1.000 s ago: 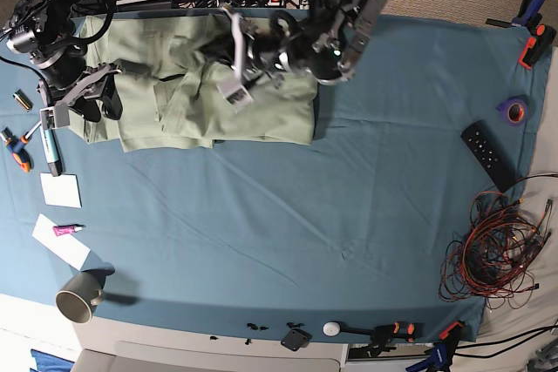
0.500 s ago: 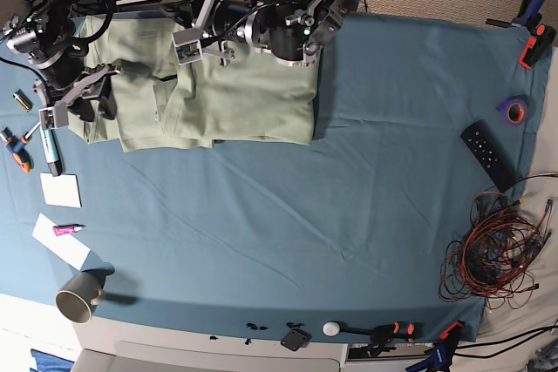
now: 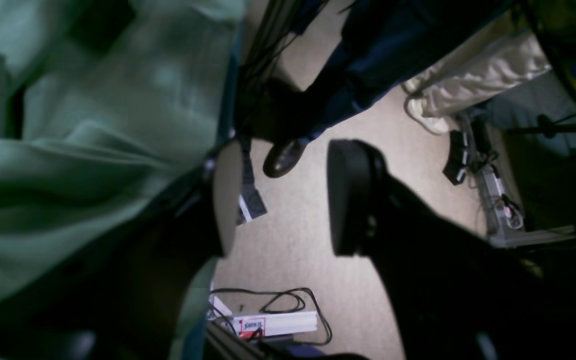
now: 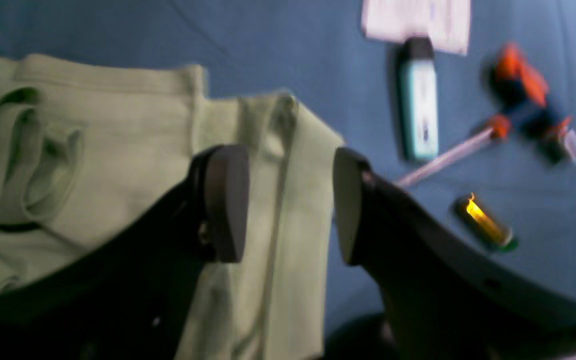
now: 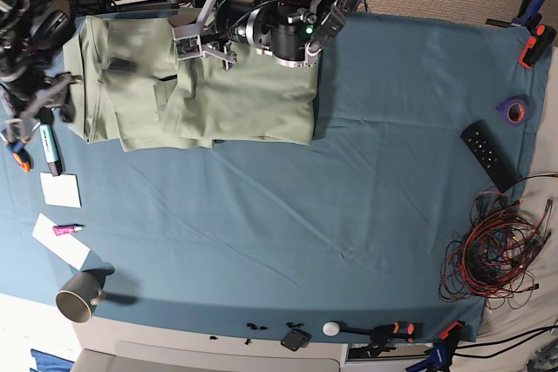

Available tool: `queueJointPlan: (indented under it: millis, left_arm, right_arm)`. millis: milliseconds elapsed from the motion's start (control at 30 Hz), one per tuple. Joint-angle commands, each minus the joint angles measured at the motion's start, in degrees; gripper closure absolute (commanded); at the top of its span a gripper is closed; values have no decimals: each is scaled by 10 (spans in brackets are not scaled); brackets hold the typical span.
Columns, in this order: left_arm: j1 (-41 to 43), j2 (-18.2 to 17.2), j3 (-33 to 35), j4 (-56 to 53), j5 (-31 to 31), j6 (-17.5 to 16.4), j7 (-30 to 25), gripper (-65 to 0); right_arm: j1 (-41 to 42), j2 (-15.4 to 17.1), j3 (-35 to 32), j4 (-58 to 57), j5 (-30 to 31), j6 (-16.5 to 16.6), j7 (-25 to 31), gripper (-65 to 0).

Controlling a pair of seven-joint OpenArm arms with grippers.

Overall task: Fold the T-shirt properly
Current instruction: 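Lift the left gripper off the bundle and hold the strip end with the right gripper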

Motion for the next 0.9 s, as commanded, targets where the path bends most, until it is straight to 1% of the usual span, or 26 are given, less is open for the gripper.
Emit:
queueJointPlan:
  millis: [0,100,133,167,200,233,300,467,867]
  left_arm:
    - [-3,7,2,10,-14,-3,-15,-286]
    - [-3,7,2,10,-14,-3,-18,-286]
    - [-3,7,2,10,-14,-3,-19,-286]
    - [-3,7,2,10,-14,-3,-19,-286]
    - [-3,7,2,10,-14,-3,-19,-286]
    - [-3,7,2,10,-14,-3,-19,-286]
    - [-3,7,2,10,-14,-3,-19,-286]
    - [-3,7,2,10,-14,-3,-19,-286]
    - [-3,7,2,10,-14,-3,-22,-286]
  right_arm:
    - [16,21,19,-19,29,0,-6,-277]
    - [54,38,58,-113,150,18,-85,-277]
    - [63,43,65,-143,186,18,-110,-277]
    - [69,50,67,-172,212,18,-126,-278]
    - [69,55,67,-197,228,18,-132,-302]
    - [69,59,65,-220,233,18,-131,-328]
    - [69,59,63,-258,232,18,-131,-355]
    - [69,59,59,-311,232,18,-132,-356]
    - [69,59,58,-312,232,18,-138,-356]
